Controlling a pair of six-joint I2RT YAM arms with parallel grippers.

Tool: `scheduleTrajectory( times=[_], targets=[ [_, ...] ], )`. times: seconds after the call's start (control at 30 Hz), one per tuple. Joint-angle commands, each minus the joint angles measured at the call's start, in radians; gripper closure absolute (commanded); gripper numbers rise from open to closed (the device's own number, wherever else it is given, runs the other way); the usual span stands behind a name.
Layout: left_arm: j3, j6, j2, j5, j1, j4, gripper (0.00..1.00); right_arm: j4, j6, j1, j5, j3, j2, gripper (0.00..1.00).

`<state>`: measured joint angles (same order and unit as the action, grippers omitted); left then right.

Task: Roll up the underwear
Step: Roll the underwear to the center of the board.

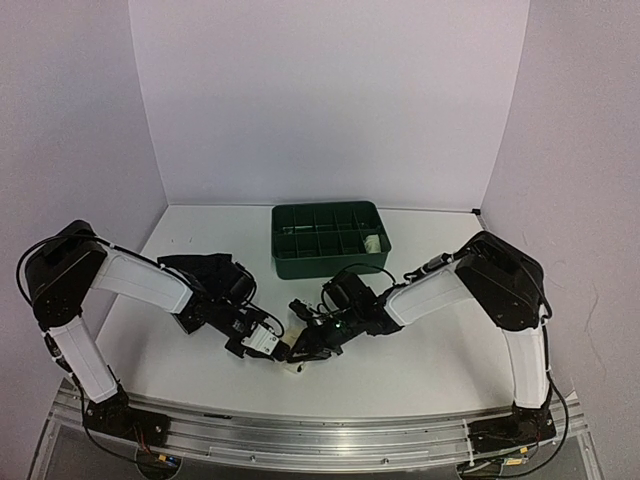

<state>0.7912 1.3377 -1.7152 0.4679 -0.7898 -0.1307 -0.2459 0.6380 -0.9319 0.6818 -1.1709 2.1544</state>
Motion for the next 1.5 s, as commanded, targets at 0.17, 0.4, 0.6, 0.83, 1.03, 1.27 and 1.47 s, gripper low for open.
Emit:
scheduleTrajectory(
  times=[0.17,0.4,0.6,0.83,1.03,1.27,1.47],
  targets=[
    [0.127,-0.112,-0.031,0.041,-0.008,-0.235,1.0,0.08,-0.123,0.006,-0.123,0.052,-0.103,0.58],
    [0.277,-0.294,-0.162,0.159,0.051,-0.424,1.0,0.028,-0.514,-0.061,-0.52,0.209,-0.391,0.21],
    [0.371,-0.347,-0.264,0.237,0.067,-0.52,1.0,-0.007,-0.933,-0.18,-0.703,0.256,-0.423,0.22],
    [0.436,-0.326,-0.309,0.254,0.066,-0.621,1.0,-0.007,-1.162,-0.215,-0.847,0.156,-0.274,0.36],
    [0.478,-0.334,-0.328,0.276,0.066,-0.656,1.0,-0.006,-1.208,-0.22,-0.878,0.092,-0.182,0.43],
    [0.513,-0.379,-0.35,0.28,0.067,-0.663,1.0,0.019,-1.189,-0.243,-0.882,0.117,-0.172,0.78],
    [0.526,-0.424,-0.324,0.307,0.108,-0.647,0.55,0.031,-1.001,-0.251,-0.906,0.175,-0.219,1.0]
  ],
)
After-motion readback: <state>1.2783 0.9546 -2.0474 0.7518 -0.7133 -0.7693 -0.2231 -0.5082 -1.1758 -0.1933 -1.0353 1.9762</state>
